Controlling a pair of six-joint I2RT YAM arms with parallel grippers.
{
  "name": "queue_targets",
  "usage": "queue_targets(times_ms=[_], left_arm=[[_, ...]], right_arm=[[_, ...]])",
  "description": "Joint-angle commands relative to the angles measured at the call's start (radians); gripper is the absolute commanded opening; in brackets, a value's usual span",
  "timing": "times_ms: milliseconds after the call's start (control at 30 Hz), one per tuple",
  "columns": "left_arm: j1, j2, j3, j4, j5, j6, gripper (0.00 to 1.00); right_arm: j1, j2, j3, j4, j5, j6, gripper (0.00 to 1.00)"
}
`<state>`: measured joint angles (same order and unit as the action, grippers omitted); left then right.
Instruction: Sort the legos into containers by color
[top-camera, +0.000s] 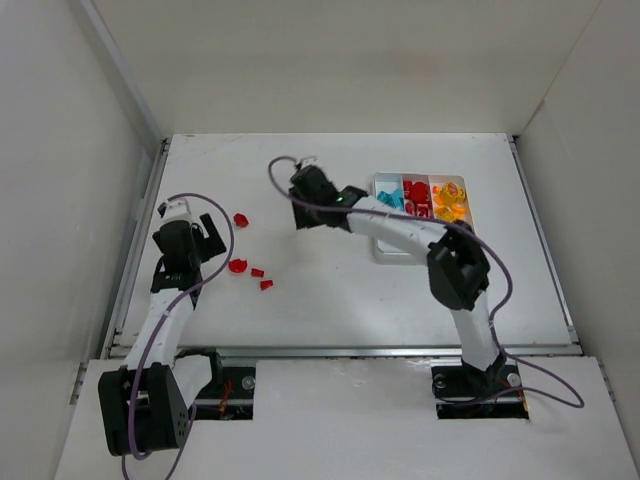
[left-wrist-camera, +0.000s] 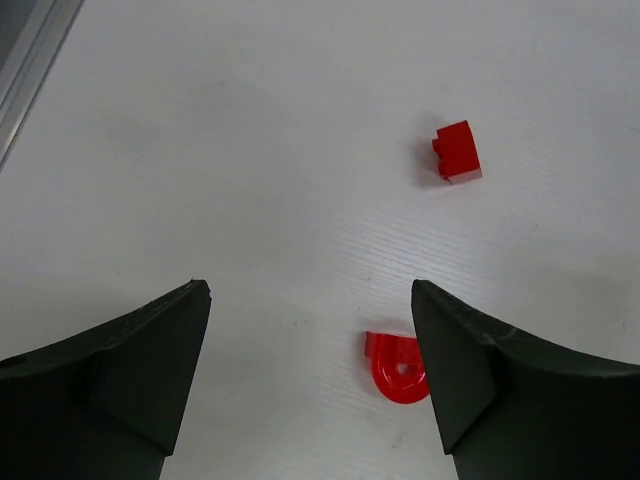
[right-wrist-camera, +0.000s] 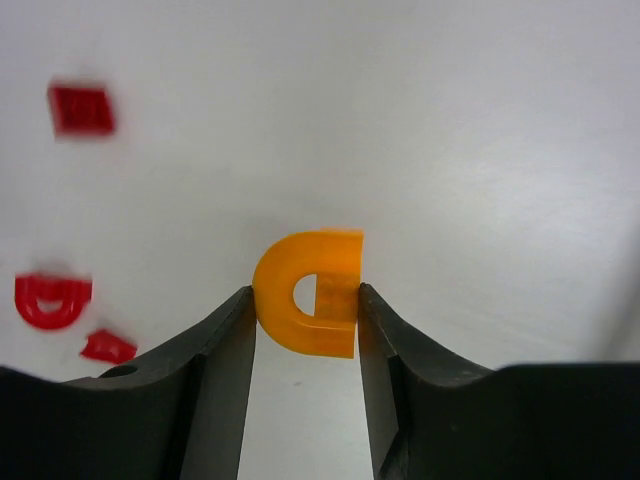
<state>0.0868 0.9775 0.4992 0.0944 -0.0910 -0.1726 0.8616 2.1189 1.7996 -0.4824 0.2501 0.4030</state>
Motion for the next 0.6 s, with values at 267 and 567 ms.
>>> queue_targets(times_ms=[267,567], left_arm=[[-0.081,0.254,0.274,-0.061,0.358,0.598,0.81],[-0.042,0.593,0.619,-0.503,0.714,1.274,0.86]], right_arm=[[-0.551,-0.375,-0.29,-0.047,-0.025,0.074,0.0],[-0.711,-0.32,-0.382,-0.035,-0.002,0.074,0.0]])
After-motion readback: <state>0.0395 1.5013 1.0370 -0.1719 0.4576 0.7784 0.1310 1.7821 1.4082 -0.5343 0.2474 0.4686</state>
